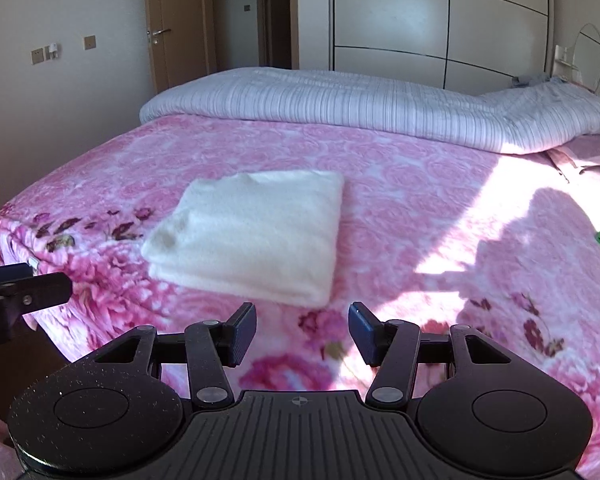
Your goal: Fold clothes
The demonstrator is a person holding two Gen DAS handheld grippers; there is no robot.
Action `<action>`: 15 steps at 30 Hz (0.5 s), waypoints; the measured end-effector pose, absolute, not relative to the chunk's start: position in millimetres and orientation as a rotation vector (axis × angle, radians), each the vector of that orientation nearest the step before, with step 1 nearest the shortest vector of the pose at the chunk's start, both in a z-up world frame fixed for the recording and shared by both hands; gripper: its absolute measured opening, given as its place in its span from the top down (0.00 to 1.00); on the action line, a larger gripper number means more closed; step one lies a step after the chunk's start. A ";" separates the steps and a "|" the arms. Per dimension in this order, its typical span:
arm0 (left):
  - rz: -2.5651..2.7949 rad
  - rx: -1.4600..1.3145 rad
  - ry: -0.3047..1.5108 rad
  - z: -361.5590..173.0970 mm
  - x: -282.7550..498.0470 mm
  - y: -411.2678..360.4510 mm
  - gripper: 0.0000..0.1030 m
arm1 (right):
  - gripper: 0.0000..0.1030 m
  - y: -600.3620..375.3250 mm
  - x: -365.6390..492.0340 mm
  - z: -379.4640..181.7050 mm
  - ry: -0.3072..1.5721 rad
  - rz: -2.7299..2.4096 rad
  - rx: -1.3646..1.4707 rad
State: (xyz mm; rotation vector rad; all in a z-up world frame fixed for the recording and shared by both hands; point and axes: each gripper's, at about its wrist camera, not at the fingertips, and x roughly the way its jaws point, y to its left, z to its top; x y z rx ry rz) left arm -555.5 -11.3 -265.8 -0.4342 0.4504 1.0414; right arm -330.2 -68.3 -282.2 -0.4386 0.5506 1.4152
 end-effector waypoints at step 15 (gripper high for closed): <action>0.773 -1.023 0.294 -366.8 -583.8 241.2 0.41 | 0.16 77.9 -183.5 -360.4 1.089 1.513 0.002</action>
